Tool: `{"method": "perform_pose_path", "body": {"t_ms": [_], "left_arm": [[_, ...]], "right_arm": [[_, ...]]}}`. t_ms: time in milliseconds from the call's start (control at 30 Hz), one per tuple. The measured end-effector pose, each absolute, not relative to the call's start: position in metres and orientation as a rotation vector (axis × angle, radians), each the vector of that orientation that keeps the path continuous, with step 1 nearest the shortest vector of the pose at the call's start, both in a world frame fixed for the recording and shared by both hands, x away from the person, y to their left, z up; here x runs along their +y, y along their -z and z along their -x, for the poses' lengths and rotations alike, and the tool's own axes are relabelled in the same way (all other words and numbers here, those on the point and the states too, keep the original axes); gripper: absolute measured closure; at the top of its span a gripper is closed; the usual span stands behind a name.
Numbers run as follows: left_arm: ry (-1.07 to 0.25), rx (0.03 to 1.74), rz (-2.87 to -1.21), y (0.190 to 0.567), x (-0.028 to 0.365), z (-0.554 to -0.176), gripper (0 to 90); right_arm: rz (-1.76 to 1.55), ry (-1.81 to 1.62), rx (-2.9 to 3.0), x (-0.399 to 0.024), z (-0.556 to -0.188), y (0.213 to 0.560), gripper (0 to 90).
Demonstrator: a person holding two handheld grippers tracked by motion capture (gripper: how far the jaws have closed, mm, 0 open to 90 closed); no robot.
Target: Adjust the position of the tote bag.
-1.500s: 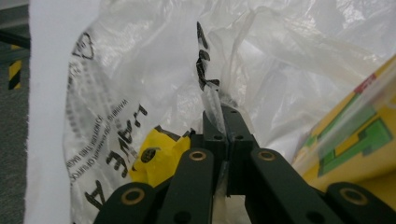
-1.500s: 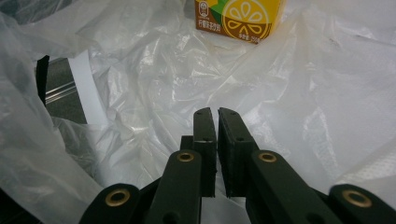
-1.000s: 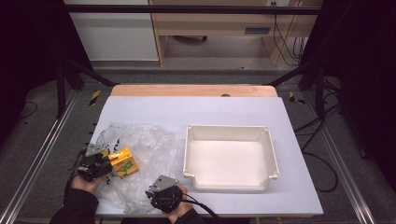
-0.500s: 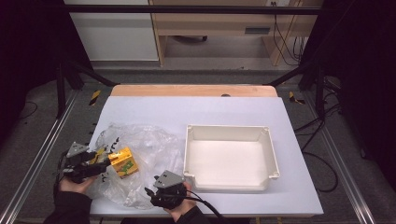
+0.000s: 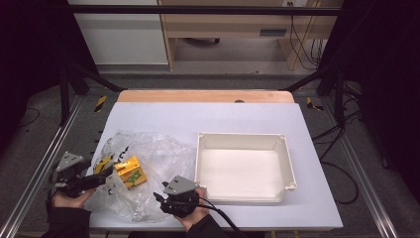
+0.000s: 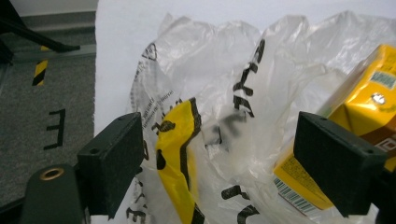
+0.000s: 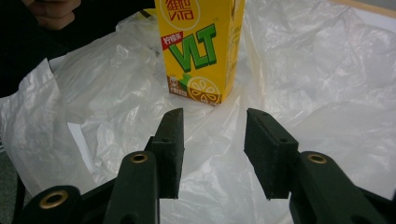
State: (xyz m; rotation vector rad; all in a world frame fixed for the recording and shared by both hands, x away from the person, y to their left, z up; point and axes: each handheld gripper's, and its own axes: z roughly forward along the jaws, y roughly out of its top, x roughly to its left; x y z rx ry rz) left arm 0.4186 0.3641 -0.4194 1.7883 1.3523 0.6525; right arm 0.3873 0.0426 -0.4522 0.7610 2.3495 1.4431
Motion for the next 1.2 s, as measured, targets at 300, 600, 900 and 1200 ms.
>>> {"method": "perform_pose_path", "body": {"t_ms": [300, 600, 900, 1200], "left_arm": [[-0.671, 1.237, -1.72, 0.399, 0.369, -0.405, 14.3], [-0.665, 1.154, -1.738, 0.393, 0.357, -0.399, 13.0], [-0.639, 1.093, -1.796, 0.396, 0.34, -0.399, 12.4], [-0.619, 1.046, -1.86, 0.402, 0.326, -0.403, 10.6]], "right_arm": [[-0.773, -1.457, 2.309, 0.035, -0.393, 0.436, 44.7], [-0.837, -1.421, 2.263, 0.013, -0.406, 0.418, 27.8], [-0.904, -1.409, 2.223, -0.023, -0.413, 0.402, 24.4], [-0.962, -1.384, 2.167, -0.073, -0.416, 0.394, 23.3]]}}
